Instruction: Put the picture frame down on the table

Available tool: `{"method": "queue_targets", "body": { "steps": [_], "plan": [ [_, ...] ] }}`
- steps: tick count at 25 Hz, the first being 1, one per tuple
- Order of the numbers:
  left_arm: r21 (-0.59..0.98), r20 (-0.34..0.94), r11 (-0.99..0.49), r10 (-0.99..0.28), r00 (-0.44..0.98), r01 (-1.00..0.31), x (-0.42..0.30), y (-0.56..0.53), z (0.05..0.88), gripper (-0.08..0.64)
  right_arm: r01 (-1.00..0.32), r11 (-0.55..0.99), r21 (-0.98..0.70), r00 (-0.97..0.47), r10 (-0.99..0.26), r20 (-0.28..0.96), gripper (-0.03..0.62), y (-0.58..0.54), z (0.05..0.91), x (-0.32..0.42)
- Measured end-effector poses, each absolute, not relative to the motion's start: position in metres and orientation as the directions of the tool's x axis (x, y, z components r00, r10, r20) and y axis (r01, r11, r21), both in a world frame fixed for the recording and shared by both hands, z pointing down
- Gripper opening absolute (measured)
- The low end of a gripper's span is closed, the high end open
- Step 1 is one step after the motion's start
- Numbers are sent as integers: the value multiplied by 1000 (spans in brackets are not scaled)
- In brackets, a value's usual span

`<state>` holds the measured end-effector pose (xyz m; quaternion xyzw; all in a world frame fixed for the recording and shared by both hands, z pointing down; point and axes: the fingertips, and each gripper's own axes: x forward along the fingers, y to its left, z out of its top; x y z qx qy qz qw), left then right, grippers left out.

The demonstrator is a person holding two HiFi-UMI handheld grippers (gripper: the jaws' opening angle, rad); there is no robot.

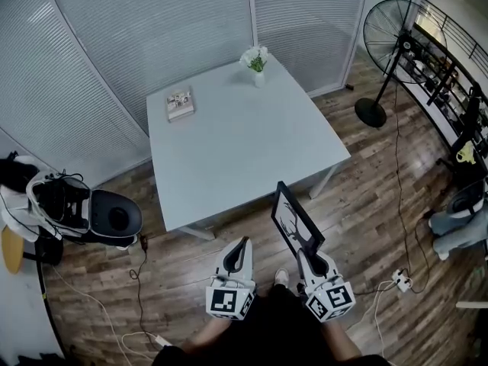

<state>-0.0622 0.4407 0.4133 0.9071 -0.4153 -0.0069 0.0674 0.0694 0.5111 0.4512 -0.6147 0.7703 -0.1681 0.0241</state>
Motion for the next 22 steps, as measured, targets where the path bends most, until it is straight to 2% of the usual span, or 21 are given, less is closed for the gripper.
{"method": "queue_targets", "body": {
  "steps": [16, 22],
  "plan": [
    [117, 58, -551, -827, 559, -827, -22, 433, 412, 17, -900, 297, -320, -362, -917, 168, 49, 498, 459, 117],
    [113, 90, -493, -860, 503, -863, -28, 433, 419, 16, -880, 336, -337, -407, -897, 170, 49, 488, 464, 123]
  ]
}}
